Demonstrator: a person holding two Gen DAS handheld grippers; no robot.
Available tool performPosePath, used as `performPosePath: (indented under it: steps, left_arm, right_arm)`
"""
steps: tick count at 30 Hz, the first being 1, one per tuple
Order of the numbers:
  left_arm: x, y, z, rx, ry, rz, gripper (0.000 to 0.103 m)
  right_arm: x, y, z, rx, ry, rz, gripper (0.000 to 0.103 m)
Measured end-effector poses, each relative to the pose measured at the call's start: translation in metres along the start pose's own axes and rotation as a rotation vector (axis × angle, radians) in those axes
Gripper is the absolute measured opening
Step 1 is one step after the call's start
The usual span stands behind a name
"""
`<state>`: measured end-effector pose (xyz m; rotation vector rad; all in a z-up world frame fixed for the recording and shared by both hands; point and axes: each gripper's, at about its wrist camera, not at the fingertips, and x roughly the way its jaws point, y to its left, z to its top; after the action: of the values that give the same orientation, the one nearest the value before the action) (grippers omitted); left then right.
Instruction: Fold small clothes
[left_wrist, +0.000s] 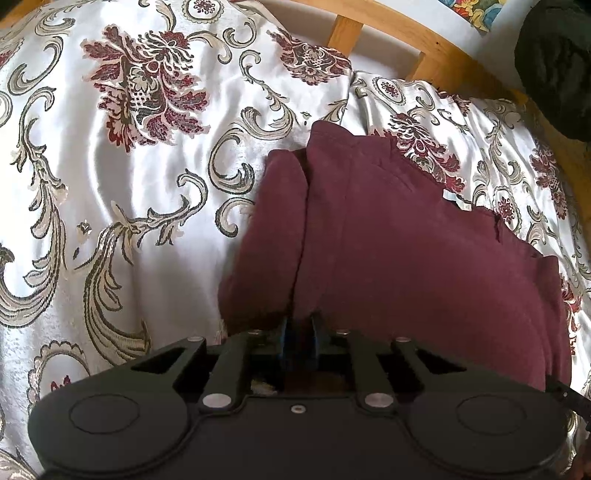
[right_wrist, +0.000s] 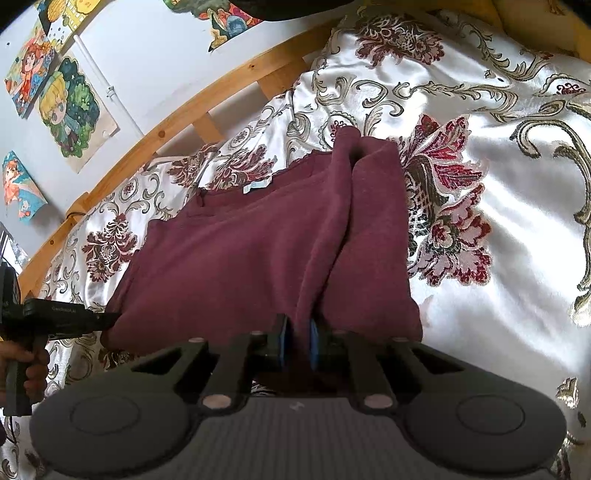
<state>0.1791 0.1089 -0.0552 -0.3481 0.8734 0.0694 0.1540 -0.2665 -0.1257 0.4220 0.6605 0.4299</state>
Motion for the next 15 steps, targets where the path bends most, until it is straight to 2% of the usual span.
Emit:
performPosePath:
  steps: [6, 9, 11, 12, 13, 14, 15]
  left_arm:
    - [0.000, 0.005, 0.000, -0.020, 0.002, -0.007, 0.030]
    - [-0.002, 0.005, 0.000, -0.026, 0.004, -0.010, 0.040]
    - [-0.005, 0.003, 0.000, -0.029, -0.006, -0.035, 0.060]
    - [-0.008, 0.002, -0.001, -0.030, -0.020, -0.052, 0.066]
    - [-0.011, 0.001, -0.002, -0.029, -0.044, -0.064, 0.076]
    - [-0.015, 0.000, -0.004, -0.023, -0.072, -0.062, 0.084]
    - [-0.018, -0.002, -0.006, -0.011, -0.097, -0.050, 0.086]
  right_arm:
    - [0.000, 0.005, 0.000, -0.034, -0.002, -0.015, 0.017]
    - [0.000, 0.007, 0.001, -0.044, -0.001, -0.022, 0.018]
    - [-0.001, 0.010, 0.002, -0.060, -0.003, -0.026, 0.023]
    - [-0.003, 0.012, 0.003, -0.073, -0.011, -0.025, 0.035]
    - [-0.004, 0.015, 0.004, -0.093, -0.022, -0.022, 0.052]
    - [-0.005, 0.017, 0.004, -0.115, -0.028, -0.018, 0.056]
    - [-0.006, 0.020, 0.004, -0.137, -0.034, -0.019, 0.058]
